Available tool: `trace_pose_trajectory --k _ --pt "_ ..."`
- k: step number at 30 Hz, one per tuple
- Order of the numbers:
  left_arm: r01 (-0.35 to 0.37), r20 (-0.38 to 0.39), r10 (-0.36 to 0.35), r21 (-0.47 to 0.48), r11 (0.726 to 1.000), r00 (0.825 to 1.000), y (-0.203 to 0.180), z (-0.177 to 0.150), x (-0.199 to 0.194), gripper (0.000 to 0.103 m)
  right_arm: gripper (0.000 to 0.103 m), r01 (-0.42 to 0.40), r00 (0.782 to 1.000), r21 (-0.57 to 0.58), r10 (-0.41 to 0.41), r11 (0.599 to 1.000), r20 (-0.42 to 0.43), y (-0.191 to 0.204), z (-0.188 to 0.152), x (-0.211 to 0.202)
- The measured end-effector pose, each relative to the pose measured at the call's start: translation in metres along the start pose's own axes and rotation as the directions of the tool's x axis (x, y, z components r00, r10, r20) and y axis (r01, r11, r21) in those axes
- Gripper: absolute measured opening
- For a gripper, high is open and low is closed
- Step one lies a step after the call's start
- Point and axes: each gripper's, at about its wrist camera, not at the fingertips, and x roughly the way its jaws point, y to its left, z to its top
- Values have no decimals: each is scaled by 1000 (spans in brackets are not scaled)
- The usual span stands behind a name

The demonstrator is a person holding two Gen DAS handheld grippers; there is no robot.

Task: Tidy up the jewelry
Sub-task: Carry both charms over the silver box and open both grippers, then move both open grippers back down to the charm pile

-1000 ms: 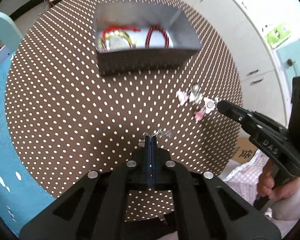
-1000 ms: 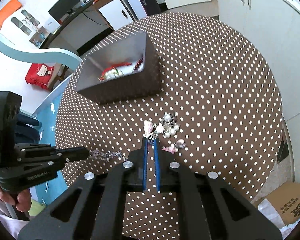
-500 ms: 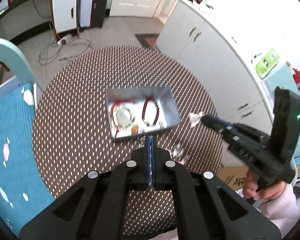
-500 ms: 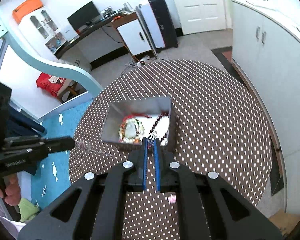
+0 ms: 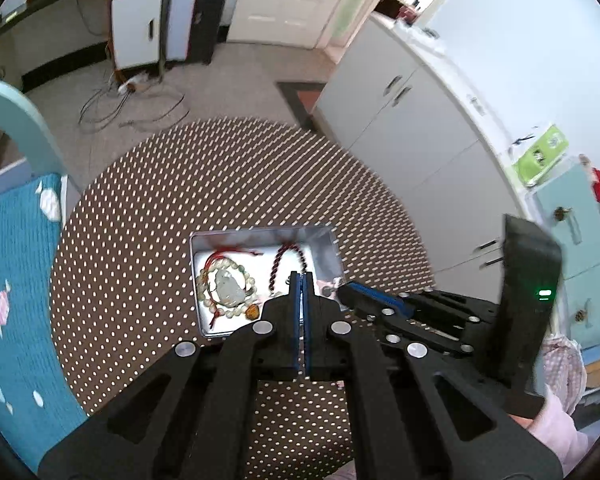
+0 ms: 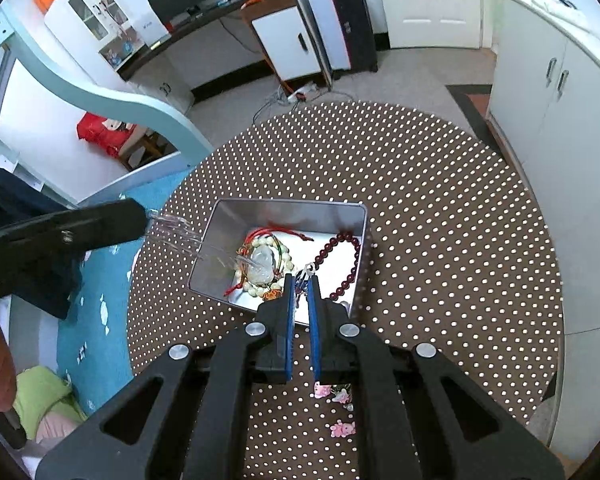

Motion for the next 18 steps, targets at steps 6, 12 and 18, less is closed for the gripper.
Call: trace_pose_trajectory --k 6,12,18 --pt "-32 -73 30 -26 999 997 10 -4 30 9 6 -14 999 19 15 1000 -30 -7 4 9" --pt "-52 -97 48 -40 998 994 19 -15 38 23 13 1 999 42 1 999 -49 -12 6 14" --pt "-57 -87 55 -15 998 995 16 -28 29 32 48 24 1000 81 -23 996 -13 -21 3 -7"
